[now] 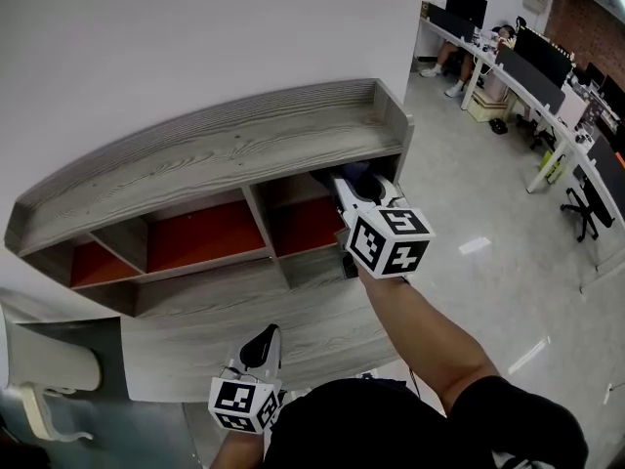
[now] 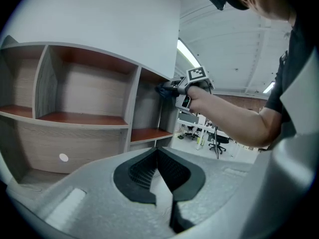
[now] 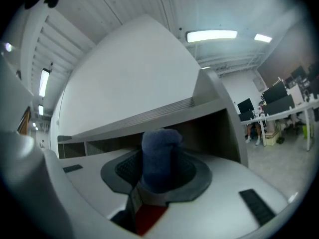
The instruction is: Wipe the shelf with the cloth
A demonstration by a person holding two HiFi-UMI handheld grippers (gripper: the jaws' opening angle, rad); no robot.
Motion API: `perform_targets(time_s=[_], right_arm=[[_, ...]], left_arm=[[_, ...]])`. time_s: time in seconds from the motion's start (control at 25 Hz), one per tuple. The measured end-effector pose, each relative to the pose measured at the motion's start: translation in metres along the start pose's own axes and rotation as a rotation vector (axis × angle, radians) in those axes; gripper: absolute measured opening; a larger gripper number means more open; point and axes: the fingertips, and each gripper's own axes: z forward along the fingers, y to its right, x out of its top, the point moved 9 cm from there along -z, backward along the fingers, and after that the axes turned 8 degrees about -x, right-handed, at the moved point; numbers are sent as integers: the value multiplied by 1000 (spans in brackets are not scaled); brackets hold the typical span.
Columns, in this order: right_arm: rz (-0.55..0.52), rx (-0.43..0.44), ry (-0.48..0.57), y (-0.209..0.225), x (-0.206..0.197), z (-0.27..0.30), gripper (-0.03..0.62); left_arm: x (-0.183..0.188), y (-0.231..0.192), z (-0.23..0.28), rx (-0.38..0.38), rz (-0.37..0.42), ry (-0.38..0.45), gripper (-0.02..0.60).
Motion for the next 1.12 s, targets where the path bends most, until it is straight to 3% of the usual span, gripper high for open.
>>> perform_targets(time_s=[0.2,0.6,0.88,1.12], right_arm=[[-165,39,7,-28,-4,7,138],[-381,120,34,-78,-14,18,138],[-477,176,68,-106,-19,19,137],[-485,180,70,-110,-20,20,133]], left_arm=[[-1,-2,-7,23,-7,4,10],[-6,-11,-23,75,-26,16,11],[-8,-16,-30,94,-37,27,11],[-9,-21,-32,97,-42,31,10]])
